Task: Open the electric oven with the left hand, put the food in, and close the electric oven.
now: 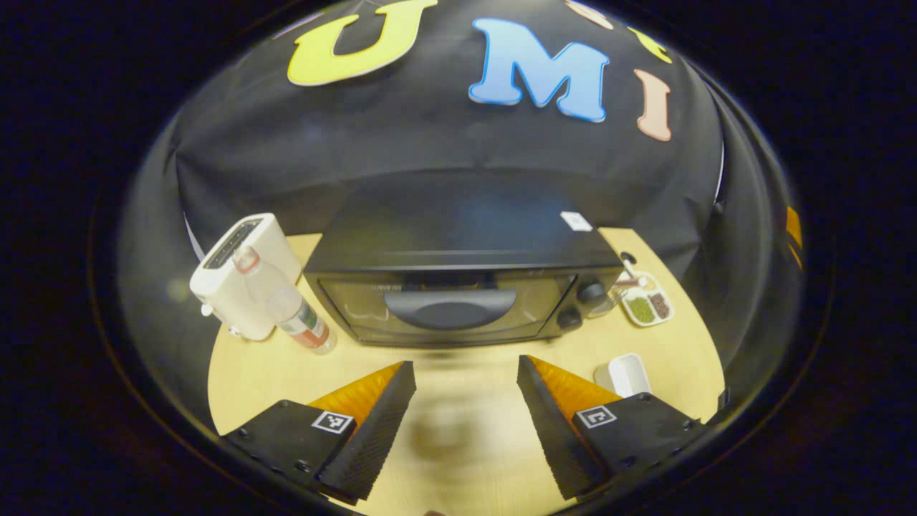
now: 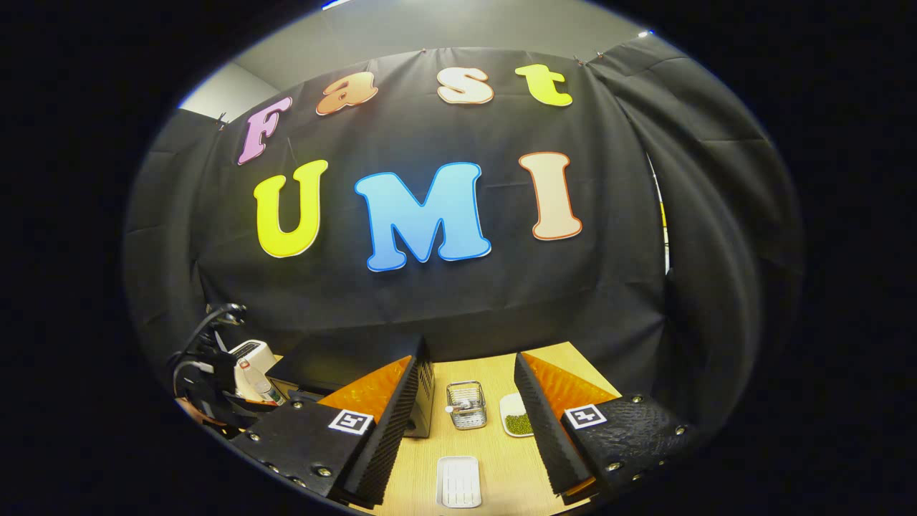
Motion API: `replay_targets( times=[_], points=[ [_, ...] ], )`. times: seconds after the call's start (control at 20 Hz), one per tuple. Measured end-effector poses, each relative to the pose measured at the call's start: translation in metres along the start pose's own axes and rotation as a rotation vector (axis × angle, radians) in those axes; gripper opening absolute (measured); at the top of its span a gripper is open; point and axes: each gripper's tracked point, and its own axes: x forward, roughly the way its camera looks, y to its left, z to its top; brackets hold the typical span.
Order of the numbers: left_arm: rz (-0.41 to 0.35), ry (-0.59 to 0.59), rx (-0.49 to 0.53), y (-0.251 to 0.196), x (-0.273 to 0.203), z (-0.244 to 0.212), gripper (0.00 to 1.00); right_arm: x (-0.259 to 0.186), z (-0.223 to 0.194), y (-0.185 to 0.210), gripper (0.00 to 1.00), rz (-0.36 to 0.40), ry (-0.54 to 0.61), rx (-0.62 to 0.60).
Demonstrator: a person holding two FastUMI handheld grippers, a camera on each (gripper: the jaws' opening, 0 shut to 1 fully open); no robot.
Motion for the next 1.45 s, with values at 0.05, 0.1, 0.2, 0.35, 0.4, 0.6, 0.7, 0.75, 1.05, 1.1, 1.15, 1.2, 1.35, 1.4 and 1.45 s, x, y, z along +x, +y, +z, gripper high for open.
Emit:
replay_targets(
  times=[0.05,0.1,0.2,0.35,0.4,0.6,0.7,0.75,1.05,1.1,1.15,1.2,1.35,1.4,1.45],
  points=[
    [-0.003,-0.054,-0.007,-0.007,-0.015,0.011,0.97,-0.001,0.003,0.000,0.82,0.004,-0.008,-0.005],
    [-0.009,-0.109,-0.021,-0.015,-0.030,0.024,1.00,-0.002,0.004,0.002,0.82,0.016,-0.014,-0.004],
    [-0.022,-0.228,-0.053,-0.033,-0.067,0.053,0.91,-0.002,0.007,0.005,0.82,0.050,-0.020,0.000],
    [-0.007,-0.420,-0.055,-0.045,-0.120,0.095,1.00,-0.002,0.019,0.010,0.82,0.097,-0.040,-0.012],
    [0.009,-0.460,-0.051,-0.046,-0.137,0.105,0.96,-0.003,0.025,0.014,0.82,0.114,-0.051,-0.011],
    [0.066,-0.591,-0.046,-0.047,-0.194,0.136,1.00,-0.016,0.049,0.023,0.82,0.159,-0.100,-0.003],
    [0.085,-0.640,-0.037,-0.043,-0.219,0.145,1.00,-0.028,0.059,0.028,0.82,0.156,-0.117,0.003],
    [0.082,-0.658,-0.029,-0.043,-0.230,0.147,1.00,-0.034,0.063,0.030,0.82,0.152,-0.126,0.006],
    [0.024,-0.667,-0.003,-0.041,-0.254,0.143,1.00,-0.062,0.074,0.048,0.82,0.108,-0.156,0.006],
    [0.018,-0.665,-0.002,-0.039,-0.256,0.141,1.00,-0.065,0.075,0.050,0.82,0.099,-0.156,-0.001],
    [0.011,-0.669,-0.001,-0.037,-0.260,0.139,1.00,-0.069,0.075,0.052,0.82,0.094,-0.157,-0.001],
    [0.004,-0.670,0.002,-0.035,-0.262,0.138,1.00,-0.072,0.076,0.055,0.82,0.090,-0.160,0.002],
    [0.000,-0.668,0.010,-0.027,-0.269,0.135,1.00,-0.079,0.075,0.061,0.82,0.075,-0.155,0.010],
    [0.000,-0.668,0.006,-0.023,-0.272,0.134,1.00,-0.082,0.076,0.064,0.82,0.076,-0.155,0.015],
    [-0.005,-0.672,0.001,-0.021,-0.275,0.132,1.00,-0.084,0.075,0.067,0.82,0.075,-0.153,0.018]
  ],
)
